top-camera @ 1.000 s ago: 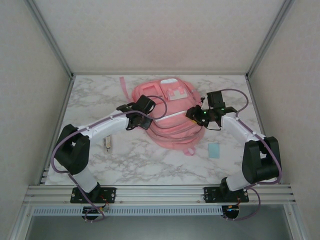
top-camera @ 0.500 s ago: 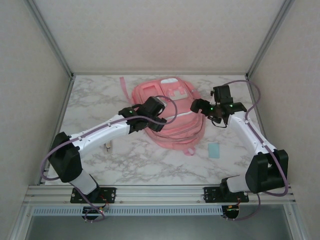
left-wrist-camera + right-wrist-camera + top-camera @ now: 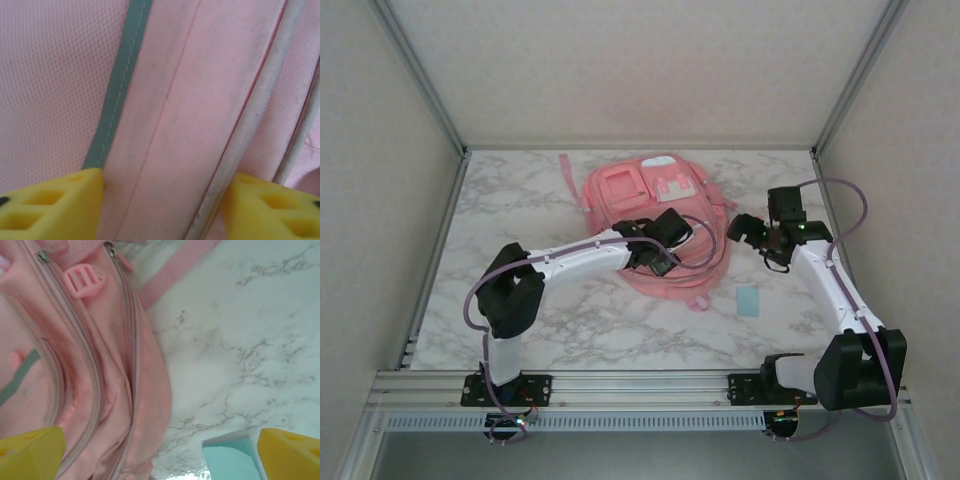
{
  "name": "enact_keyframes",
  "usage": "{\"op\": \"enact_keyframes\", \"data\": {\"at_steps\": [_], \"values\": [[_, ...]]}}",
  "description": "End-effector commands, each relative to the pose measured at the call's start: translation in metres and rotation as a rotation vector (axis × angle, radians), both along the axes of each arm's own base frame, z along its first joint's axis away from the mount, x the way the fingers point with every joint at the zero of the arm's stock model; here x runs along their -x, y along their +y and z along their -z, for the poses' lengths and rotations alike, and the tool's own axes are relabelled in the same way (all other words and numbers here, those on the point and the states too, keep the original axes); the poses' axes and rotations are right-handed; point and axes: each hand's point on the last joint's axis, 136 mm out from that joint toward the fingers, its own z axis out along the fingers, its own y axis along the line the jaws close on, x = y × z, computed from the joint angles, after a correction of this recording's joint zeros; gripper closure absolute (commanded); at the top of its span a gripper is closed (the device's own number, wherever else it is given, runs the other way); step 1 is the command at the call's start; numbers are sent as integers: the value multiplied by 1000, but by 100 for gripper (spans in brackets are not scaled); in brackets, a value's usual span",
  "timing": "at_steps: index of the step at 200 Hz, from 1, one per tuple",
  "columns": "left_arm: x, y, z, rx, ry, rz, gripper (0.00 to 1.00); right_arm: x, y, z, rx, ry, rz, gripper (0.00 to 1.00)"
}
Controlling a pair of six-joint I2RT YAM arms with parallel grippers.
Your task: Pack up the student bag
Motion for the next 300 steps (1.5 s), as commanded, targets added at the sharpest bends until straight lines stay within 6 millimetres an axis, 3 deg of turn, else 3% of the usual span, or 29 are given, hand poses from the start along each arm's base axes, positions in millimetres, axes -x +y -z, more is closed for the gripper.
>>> {"op": "enact_keyframes", "data": {"at_steps": [1, 30, 46, 142, 195, 241, 276, 300], "values": [[-6, -11, -13, 49, 8, 14, 54, 10, -4, 9, -1, 28, 22, 1], [-7, -9, -16, 109, 68, -1, 79, 16, -6, 22, 5, 58, 31, 1], [-10, -5, -18, 143, 104, -15, 100, 20, -7, 29, 8, 74, 36, 2], [-30, 8, -49, 452, 366, -137, 100, 47, -12, 93, 37, 261, 47, 1], [-36, 12, -41, 435, 391, -162, 100, 55, -8, 120, 28, 347, 35, 1], [-62, 26, -76, 536, 364, -257, 100, 59, -4, 135, 41, 396, 16, 1], [-78, 31, -89, 663, 415, -329, 100, 73, -6, 148, 139, 476, 1, 6], [-80, 31, -91, 690, 423, -331, 100, 79, -2, 151, 174, 492, -13, 17]]}}
